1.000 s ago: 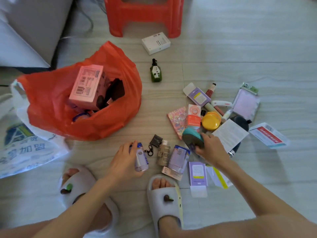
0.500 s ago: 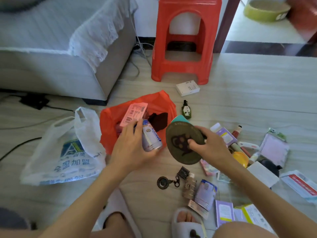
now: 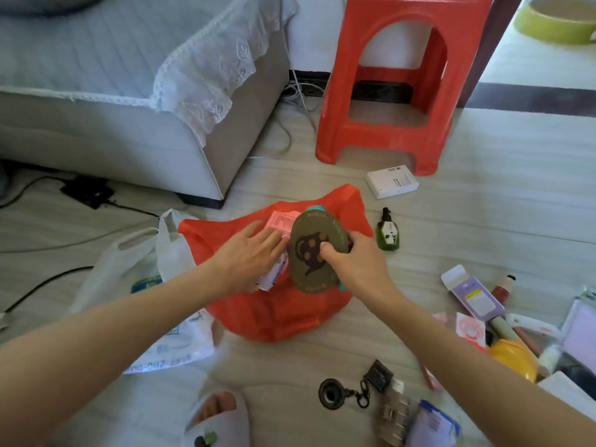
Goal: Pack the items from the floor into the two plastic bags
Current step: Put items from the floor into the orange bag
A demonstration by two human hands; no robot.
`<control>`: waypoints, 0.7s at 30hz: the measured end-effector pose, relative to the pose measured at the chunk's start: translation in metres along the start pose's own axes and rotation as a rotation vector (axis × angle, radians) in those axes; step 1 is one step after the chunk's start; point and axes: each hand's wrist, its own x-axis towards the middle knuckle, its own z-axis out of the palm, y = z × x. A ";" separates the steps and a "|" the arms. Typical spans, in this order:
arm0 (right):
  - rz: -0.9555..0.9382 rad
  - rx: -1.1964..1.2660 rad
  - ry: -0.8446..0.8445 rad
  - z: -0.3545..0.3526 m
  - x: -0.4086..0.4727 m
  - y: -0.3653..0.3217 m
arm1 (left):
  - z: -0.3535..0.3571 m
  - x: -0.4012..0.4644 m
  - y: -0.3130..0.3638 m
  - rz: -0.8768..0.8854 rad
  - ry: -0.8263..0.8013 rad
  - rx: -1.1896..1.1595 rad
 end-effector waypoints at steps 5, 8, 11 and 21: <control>0.158 0.011 0.069 0.033 0.051 -0.014 | 0.017 0.004 -0.023 -0.160 -0.026 -0.105; 0.296 -0.007 0.122 0.040 0.075 -0.005 | 0.032 -0.001 -0.019 -0.312 -0.029 -0.228; 0.315 -0.226 0.145 0.047 0.081 0.016 | 0.037 -0.002 -0.013 -0.407 -0.007 -0.287; 0.144 -0.073 0.033 0.063 0.062 0.035 | 0.044 -0.015 -0.017 -0.540 -0.049 -0.326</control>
